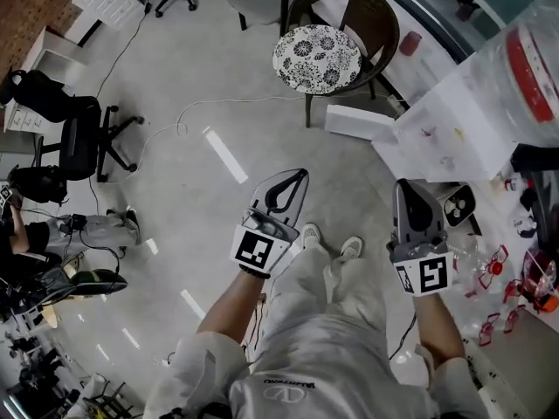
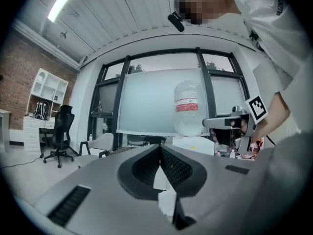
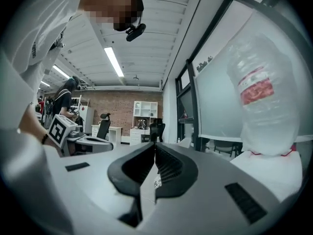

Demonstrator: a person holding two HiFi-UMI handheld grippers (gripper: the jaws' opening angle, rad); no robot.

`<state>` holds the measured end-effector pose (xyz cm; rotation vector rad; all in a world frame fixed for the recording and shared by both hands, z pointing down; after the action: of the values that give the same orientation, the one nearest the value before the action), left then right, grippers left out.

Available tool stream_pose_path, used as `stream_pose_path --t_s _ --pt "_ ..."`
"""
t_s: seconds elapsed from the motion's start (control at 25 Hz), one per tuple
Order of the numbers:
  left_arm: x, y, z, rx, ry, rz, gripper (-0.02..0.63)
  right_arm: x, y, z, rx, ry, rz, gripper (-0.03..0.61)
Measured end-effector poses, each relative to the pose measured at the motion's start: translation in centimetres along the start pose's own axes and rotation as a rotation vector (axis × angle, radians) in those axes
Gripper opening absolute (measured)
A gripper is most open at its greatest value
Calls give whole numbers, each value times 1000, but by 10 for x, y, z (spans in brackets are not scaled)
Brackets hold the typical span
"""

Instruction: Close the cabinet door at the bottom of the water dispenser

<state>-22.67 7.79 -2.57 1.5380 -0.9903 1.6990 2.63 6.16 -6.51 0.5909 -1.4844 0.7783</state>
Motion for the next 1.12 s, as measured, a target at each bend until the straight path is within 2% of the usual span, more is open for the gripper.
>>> stream_pose_path --t_s 0.16,0.44,0.68,0.88,1.0,1.12 --pt "84 8 43 -9 -38 49 9 91 -34 37 -22 -15 -24 17" --pt "287 24 114 6 -49 123 9 285 -100 104 -73 -30 -18 17" --pt "431 40 171 11 -77 153 9 420 -147 151 -79 -54 9 17" --pt "516 51 214 21 -77 139 11 497 -173 172 -63 -57 23 17" --pt "549 59 235 44 -105 108 21 529 -182 178 -73 -56 15 17" --pt "575 63 256 91 -113 128 62 553 -189 182 -98 -54 -8 17"
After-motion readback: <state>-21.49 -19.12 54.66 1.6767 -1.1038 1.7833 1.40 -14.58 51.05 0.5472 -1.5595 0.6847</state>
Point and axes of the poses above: the fingertips, and each gripper's own axes: z forward along the fingers, y to its left, x out of its underside, the point moved 8 cm from there along -z, backward along the fingers, and after that the axes turned 9 degrees about z, right-handed, at the moved point
